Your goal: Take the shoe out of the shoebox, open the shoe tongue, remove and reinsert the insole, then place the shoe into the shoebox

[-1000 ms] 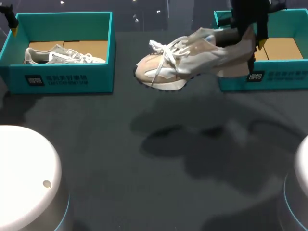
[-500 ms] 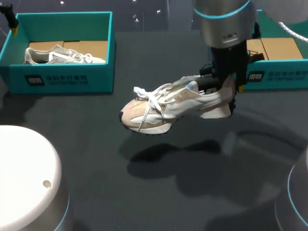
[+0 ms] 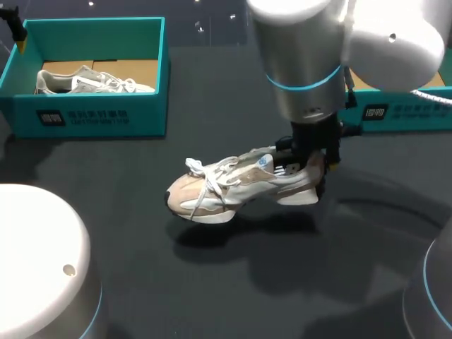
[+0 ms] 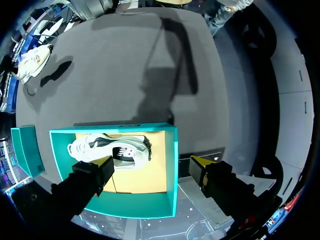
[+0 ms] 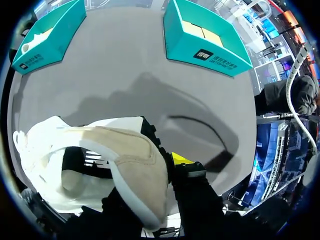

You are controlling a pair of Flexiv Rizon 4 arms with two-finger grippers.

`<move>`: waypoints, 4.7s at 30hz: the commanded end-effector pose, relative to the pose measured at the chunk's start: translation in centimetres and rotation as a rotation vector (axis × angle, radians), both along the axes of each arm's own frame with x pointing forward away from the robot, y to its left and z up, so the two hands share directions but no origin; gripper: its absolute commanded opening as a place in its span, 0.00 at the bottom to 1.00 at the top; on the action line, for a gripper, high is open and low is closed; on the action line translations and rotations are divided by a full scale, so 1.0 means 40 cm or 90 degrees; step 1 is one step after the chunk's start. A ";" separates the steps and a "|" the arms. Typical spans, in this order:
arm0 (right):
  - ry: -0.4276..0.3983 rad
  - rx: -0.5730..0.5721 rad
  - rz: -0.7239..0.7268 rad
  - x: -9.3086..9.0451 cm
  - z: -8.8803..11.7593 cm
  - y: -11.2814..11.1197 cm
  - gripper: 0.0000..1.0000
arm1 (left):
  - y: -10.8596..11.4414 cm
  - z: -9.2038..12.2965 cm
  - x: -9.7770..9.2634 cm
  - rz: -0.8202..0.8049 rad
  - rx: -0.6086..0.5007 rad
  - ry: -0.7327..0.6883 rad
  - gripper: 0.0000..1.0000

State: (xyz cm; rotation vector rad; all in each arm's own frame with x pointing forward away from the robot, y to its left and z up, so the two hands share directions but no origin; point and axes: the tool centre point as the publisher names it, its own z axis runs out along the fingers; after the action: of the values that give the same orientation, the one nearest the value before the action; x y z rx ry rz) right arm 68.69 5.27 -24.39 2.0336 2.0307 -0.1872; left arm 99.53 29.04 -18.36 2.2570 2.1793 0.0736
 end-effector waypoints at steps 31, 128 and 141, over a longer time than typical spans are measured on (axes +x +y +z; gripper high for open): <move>0.015 0.049 -0.027 -0.072 -0.301 0.030 0.00 | 0.001 0.001 0.001 -0.001 0.001 0.000 1.00; -0.033 0.243 1.087 -0.049 0.029 -0.242 1.00 | 0.001 0.001 0.001 -0.001 0.001 0.000 1.00; -0.103 0.262 1.098 -0.039 -0.001 -0.292 1.00 | 0.001 0.001 0.001 -0.001 0.001 0.000 1.00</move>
State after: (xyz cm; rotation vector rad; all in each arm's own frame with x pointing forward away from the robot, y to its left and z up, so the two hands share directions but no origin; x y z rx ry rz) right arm 67.89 -5.60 -23.85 -0.1859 3.0098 0.5757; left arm 99.53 29.05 -18.36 2.2570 2.1794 0.0736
